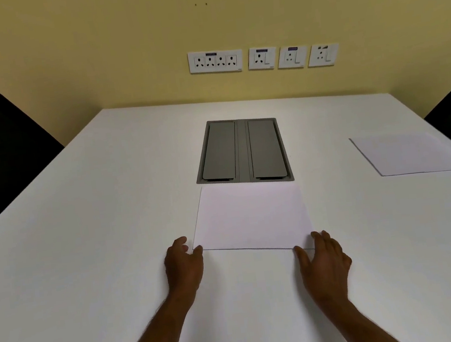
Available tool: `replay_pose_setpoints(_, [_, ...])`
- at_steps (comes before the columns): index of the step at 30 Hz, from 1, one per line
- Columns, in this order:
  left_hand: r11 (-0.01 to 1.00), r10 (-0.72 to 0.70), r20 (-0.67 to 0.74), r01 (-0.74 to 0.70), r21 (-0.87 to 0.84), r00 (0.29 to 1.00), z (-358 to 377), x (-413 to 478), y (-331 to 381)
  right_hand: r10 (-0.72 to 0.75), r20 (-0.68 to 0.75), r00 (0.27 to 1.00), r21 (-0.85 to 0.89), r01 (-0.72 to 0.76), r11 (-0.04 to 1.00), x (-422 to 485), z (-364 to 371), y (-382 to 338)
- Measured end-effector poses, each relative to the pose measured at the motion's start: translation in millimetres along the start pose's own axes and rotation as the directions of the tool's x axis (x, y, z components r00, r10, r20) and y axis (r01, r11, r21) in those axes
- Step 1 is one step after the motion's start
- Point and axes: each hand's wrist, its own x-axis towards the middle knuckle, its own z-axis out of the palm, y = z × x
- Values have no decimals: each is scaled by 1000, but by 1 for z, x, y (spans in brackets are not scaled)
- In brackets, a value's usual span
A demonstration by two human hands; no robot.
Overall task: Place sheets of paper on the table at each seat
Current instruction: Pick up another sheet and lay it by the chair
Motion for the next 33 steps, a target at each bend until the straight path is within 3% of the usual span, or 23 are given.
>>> replay_pose_setpoints(8, [992, 18, -39, -13, 123, 999, 14, 13, -5, -20, -128, 992, 86, 31, 996, 0, 21, 4])
replay_pose_setpoints(13, [997, 5, -80, 1, 77, 997, 16, 13, -2, -25, -134, 991, 81, 36, 996, 0, 21, 4])
replay_pose_setpoints(33, [986, 71, -142, -49, 157, 987, 28, 11, -6, -31, -123, 992, 41, 36, 998, 0, 25, 7])
